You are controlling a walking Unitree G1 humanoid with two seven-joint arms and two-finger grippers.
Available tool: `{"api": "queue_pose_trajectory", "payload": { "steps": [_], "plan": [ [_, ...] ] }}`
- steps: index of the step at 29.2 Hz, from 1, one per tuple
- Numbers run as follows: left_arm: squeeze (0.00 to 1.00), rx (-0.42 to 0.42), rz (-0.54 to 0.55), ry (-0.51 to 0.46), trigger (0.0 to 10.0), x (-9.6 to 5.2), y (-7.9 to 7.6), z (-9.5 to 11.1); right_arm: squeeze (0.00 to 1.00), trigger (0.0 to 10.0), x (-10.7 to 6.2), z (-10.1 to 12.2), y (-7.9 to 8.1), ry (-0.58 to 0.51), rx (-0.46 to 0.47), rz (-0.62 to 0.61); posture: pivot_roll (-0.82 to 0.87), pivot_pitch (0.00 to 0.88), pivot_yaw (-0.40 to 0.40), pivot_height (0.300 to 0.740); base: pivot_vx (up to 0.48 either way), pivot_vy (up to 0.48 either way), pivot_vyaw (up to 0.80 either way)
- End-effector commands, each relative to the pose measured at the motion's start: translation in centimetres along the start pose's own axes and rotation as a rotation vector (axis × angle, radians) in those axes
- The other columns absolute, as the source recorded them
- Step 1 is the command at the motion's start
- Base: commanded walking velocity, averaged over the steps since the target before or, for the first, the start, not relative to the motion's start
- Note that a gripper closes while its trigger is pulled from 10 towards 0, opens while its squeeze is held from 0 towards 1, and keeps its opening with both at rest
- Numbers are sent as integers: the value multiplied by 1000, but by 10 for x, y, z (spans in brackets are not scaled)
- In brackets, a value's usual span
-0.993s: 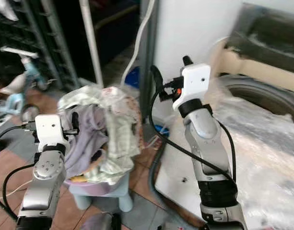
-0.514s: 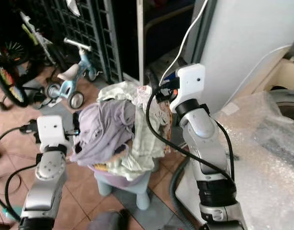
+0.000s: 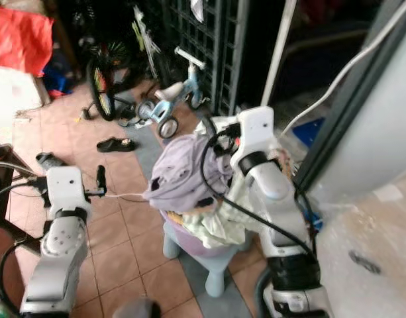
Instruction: Clothes washing
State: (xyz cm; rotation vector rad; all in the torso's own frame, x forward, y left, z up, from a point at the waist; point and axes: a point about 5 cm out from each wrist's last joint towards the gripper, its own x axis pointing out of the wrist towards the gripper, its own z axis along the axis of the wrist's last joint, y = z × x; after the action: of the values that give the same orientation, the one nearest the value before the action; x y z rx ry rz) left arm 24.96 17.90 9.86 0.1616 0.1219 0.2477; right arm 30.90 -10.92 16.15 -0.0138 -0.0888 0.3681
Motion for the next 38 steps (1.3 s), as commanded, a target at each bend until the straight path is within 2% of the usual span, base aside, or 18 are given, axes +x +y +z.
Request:
{"api": "queue_pose_trajectory", "payload": {
  "steps": [1, 4, 9, 13, 16, 19, 23, 29, 32, 34, 38],
  "plan": [
    [0, -4, -4, -15, 10000, 0, 2, 6, 0, 10000, -2, -10, -5, 56, -3, -26, 23, 0, -10, 740, 0, 360, 0],
    [0, -10, -10, 4, 10000, -4, 3, 4, 0, 10000, -5, -27, -4, 132, -3, -30, 29, 0, -13, 740, 0, 464, 0],
    [0, -10, -28, 4, 10000, -6, 3, 3, 0, 10000, -9, -33, -2, 157, -9, -32, 24, 4, -20, 740, 0, 476, 0],
    [0, -8, -35, 3, 10000, -4, 4, 5, 0, 10000, -20, -49, -4, 242, -59, -101, 8, 4, -24, 740, 0, 468, 0],
    [0, 4, -59, -35, 10000, -1, 2, 11, 0, 10000, -26, -55, -8, 277, -84, -155, -6, 0, -36, 740, 0, 154, 0],
    [0, -19, -87, -74, 10000, 0, 3, 18, 0, 10000, -31, -56, -11, 277, -65, -195, 3, 2, -27, 740, 0, 0, 0],
    [0, -26, -96, -59, 10000, -1, 6, 14, 0, 10000, -35, -62, -14, 294, -14, -236, -7, 0, -9, 740, 0, 0, 0],
    [0, -53, -123, -30, 10000, -9, -1, 5, 0, 10000, -25, -47, -11, 189, -77, -215, -13, 0, -12, 740, 0, 0, 0],
    [0, -59, -126, -38, 10000, -7, -3, 8, 0, 10000, -20, -41, -7, 150, -18, -227, -11, 0, -16, 740, 0, 0, 0],
    [0, -64, -125, -43, 10000, -6, -3, 9, 0, 10000, -16, -35, -4, 112, -111, -200, -14, 0, -18, 740, 0, 0, 0],
    [0, -66, -124, -41, 10000, -7, -3, 8, 0, 10000, -18, -37, -1, 147, -40, -162, -12, 0, -21, 740, 187, 0, 0]
  ]
}}
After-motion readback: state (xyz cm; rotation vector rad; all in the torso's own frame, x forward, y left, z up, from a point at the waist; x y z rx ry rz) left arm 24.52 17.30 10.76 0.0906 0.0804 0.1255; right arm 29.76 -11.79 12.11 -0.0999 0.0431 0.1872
